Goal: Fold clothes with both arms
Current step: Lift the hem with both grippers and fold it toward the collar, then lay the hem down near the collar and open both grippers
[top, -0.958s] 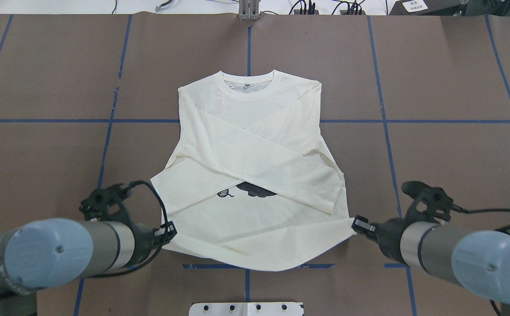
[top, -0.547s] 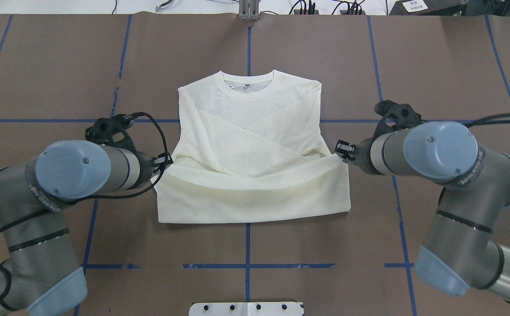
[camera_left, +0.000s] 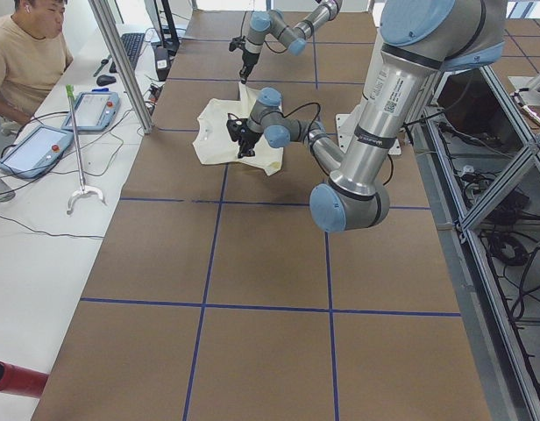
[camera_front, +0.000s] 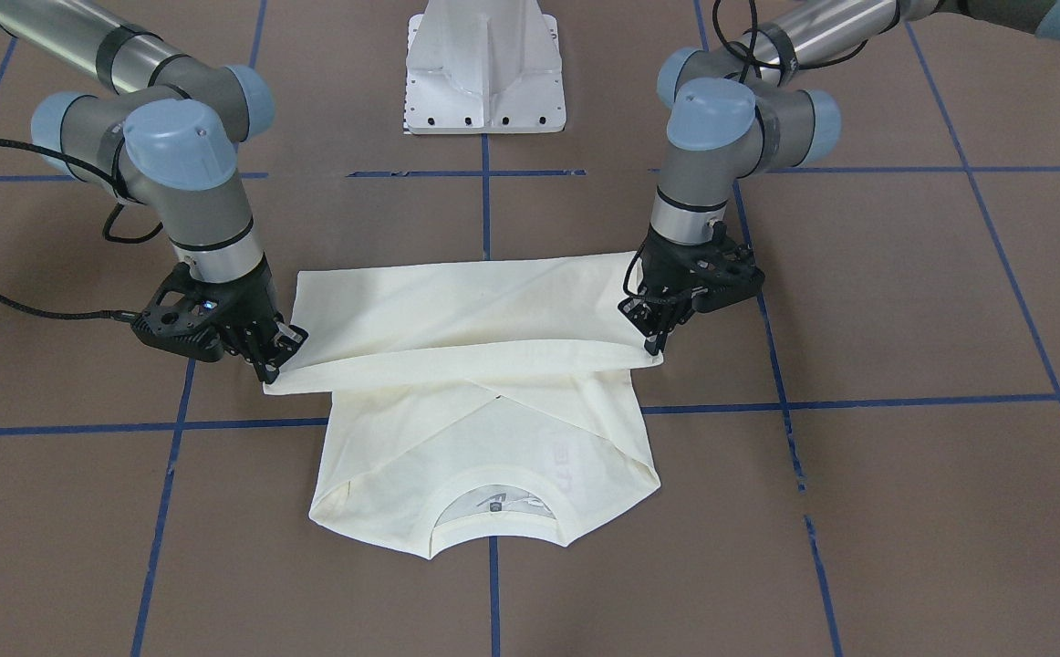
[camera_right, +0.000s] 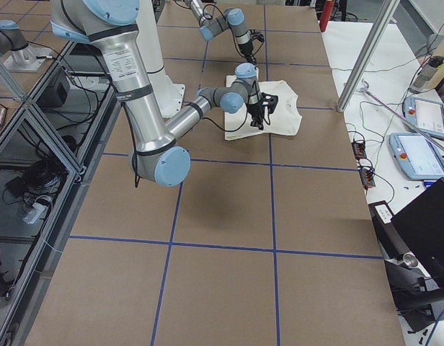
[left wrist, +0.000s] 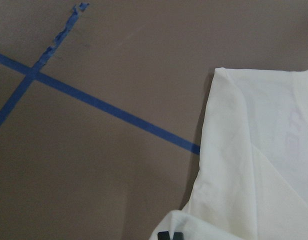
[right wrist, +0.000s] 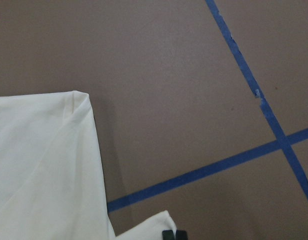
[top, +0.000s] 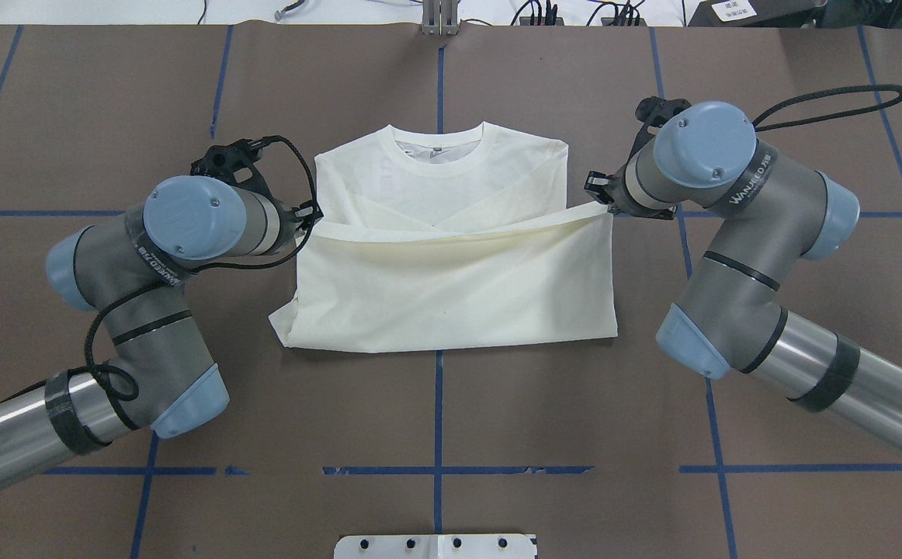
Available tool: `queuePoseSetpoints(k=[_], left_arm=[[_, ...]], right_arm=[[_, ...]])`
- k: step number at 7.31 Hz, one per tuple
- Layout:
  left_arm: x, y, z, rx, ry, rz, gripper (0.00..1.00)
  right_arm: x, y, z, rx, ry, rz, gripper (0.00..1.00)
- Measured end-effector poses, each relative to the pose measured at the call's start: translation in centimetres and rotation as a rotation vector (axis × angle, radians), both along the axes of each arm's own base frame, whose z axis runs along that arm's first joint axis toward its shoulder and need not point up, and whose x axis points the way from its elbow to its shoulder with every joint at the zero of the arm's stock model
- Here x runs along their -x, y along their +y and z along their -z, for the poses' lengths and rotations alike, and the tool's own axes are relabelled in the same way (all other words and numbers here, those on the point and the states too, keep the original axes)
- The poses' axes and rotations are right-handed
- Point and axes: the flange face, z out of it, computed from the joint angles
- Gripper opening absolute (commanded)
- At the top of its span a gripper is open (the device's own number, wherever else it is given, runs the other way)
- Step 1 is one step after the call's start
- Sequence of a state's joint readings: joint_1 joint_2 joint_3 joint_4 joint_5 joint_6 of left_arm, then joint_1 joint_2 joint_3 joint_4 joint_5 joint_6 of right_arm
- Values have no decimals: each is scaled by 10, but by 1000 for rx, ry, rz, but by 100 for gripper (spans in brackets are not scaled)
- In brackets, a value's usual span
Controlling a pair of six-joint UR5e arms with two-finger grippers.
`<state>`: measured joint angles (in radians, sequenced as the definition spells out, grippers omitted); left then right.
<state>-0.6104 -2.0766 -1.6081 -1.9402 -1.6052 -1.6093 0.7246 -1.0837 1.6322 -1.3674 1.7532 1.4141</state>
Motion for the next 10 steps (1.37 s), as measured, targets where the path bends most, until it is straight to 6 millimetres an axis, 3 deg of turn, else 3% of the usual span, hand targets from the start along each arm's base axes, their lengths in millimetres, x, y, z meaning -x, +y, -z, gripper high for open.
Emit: queuePoseSetpoints(k=[2, 4, 6, 8, 9, 10], left_arm=[[12, -42, -1, -8, -7, 54, 0], [12, -64, -9, -30, -49, 75, 0], [4, -75, -31, -37, -70, 83, 29], [6, -77, -28, -53, -55, 89, 47], [14, -75, -12, -74, -24, 92, 51], [24, -70, 8, -90, 17, 87, 51]], right_arm=[[19, -41, 9, 6, 9, -23, 0], [30, -66, 3, -3, -4, -38, 0], [39, -77, -12, -14, -22, -44, 43], [37, -74, -6, -23, -46, -46, 53], [26, -61, -4, -22, -77, -31, 67], [6, -34, -8, -13, -119, 1, 75]])
